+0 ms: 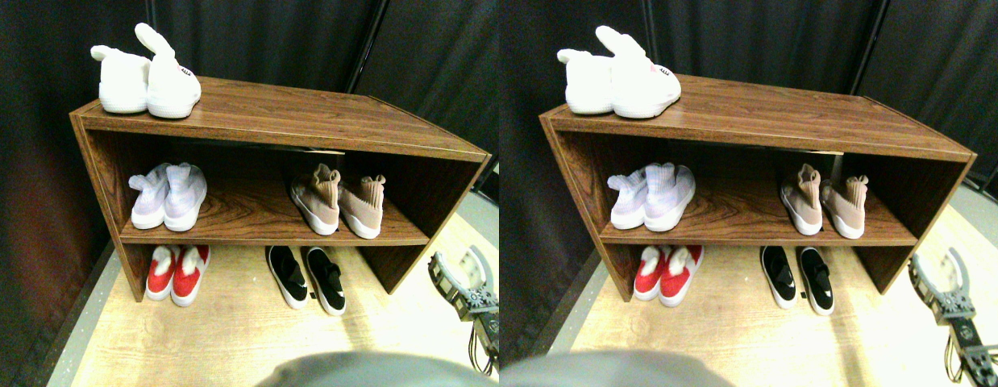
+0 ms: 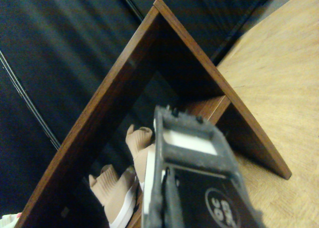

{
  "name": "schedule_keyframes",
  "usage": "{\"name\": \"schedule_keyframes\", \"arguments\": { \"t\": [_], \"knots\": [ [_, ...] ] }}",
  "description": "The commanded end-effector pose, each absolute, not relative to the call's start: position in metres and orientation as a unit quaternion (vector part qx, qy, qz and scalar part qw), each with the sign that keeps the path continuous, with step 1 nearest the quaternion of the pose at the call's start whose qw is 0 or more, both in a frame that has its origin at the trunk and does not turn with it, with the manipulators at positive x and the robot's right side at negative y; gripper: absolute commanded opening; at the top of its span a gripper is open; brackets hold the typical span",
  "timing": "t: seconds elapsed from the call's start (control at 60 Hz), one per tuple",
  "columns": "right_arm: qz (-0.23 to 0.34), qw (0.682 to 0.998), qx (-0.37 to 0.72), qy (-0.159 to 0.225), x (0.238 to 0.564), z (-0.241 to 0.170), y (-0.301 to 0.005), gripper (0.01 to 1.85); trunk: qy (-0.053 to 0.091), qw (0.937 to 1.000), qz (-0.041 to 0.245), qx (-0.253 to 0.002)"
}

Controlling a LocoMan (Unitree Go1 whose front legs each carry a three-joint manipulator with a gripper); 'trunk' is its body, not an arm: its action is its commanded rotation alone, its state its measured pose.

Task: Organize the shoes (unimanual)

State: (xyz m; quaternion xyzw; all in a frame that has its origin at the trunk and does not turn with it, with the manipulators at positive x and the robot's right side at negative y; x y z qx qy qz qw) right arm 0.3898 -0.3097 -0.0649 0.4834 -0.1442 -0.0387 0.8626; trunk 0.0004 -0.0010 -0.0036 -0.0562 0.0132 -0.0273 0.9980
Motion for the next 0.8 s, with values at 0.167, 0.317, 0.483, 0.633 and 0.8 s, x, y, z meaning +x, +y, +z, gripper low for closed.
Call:
{"name": "schedule_keyframes", "arguments": {
  "t": [0.167,0.317,0.483,0.633,0.8],
  "knots": [
    [-0.031,0.838,0.52,-0.164,0.425,-0.057,-0.313,0.06,0.013,0.9979,-0.024,-0.059],
    [-0.049,0.831,0.533,-0.152,0.456,-0.062,-0.314,0.06,0.014,0.9978,-0.02,-0.061],
    [-0.055,0.821,0.549,-0.145,0.484,-0.069,-0.318,0.06,0.014,0.9978,-0.018,-0.062],
    [-0.078,0.823,0.544,-0.144,0.497,-0.071,-0.32,0.06,0.013,0.9978,-0.016,-0.062],
    [-0.092,0.812,0.558,-0.141,0.507,-0.075,-0.323,0.06,0.013,0.998,-0.016,-0.06]
  ]
}}
